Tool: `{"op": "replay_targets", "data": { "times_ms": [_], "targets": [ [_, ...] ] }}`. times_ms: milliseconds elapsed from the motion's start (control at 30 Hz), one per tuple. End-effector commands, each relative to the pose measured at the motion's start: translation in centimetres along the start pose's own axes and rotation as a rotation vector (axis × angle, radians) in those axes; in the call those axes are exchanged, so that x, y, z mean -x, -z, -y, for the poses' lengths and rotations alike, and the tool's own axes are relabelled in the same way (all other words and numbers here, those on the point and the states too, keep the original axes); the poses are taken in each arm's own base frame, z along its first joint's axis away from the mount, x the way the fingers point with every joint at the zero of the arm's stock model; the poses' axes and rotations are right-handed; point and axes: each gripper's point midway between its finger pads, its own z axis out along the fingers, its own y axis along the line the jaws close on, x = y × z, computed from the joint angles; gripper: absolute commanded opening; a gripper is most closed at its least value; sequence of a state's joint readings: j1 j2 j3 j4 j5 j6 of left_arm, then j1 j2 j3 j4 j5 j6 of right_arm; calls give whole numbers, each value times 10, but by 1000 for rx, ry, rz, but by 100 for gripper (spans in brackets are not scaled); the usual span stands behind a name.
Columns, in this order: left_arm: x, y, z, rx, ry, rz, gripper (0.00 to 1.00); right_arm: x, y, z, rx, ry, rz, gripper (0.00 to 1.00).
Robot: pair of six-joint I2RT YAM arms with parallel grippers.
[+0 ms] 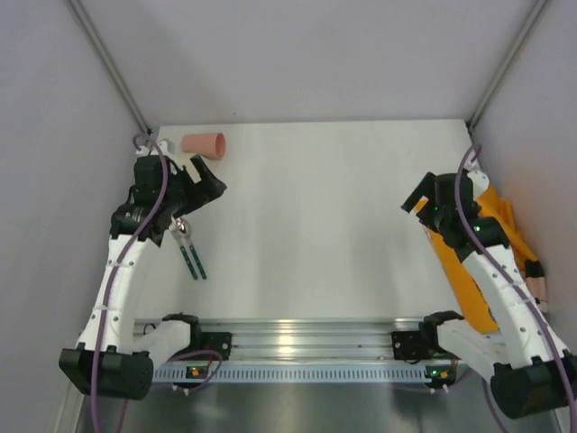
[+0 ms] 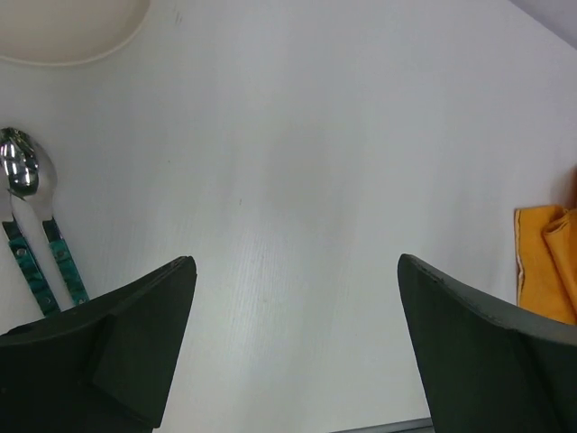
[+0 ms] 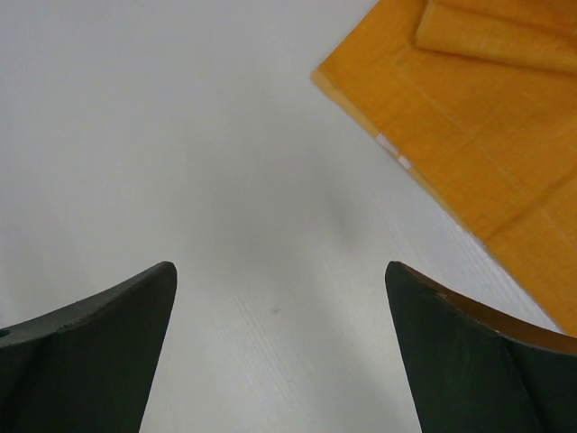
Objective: Set the dinner table for one person
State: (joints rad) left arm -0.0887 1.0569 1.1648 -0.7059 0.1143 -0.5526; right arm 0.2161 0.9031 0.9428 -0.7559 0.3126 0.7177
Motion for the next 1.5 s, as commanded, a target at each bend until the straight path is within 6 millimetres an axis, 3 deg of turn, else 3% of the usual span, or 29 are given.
{"op": "replay_targets", "data": {
  "times_ms": [0,67,133,167,267,300,367,433,633,700,833,1000,1033,1100,1133,1200,1300,1367,1433,1467],
  "targets": [
    [10,4,18,-62,19,-4,98,19,-39,29,-223,76,-22,100],
    [0,3,37,-165,37,-79,98,25,-58,31,-258,69,-58,100],
    [-5,0,45,-219,42,-82,98,14,-91,44,-314,89,-155,100],
    [-5,3,45,-221,50,-72,99,9,-112,49,-345,92,-205,100],
    [-6,3,39,-195,27,-69,99,2,-142,38,-314,128,-283,100],
    [-5,2,35,-175,17,-66,98,-12,-158,43,-335,146,-339,100],
    [-4,1,34,-162,-10,-76,98,-21,-179,41,-337,151,-382,100],
    [-3,1,31,-146,-16,-76,98,-22,-192,34,-320,149,-393,100],
    [-16,-7,21,-120,-7,-106,98,-30,-222,39,-358,168,-420,100],
    [-19,-11,18,-112,-8,-115,98,-29,-230,53,-389,147,-428,99],
    [-21,-19,16,-106,-20,-138,98,-32,-240,63,-402,131,-444,93],
    [-18,-25,19,-113,-32,-147,97,-46,-242,78,-421,134,-485,56],
    [-20,-28,18,-108,-34,-158,97,-50,-240,80,-418,138,-492,38],
    [-19,-29,18,-111,-38,-161,96,-66,-234,82,-396,131,-535,21],
    [-20,-30,18,-111,-42,-164,96,-71,-234,81,-379,125,-542,1],
    [-23,-31,16,-108,-45,-171,96,-80,-225,72,-341,119,-560,0],
    [-22,-31,16,-111,-52,-168,96,-83,-219,39,-239,95,-562,0],
    [-20,-30,17,-113,-59,-162,96,-100,-203,-23,-88,106,-595,0],
    [-15,-28,18,-113,-70,-146,96,-94,-190,-78,38,89,-591,0],
    [-13,-27,18,-110,-72,-140,96,-104,-173,-116,104,79,-602,0]
  ]
}}
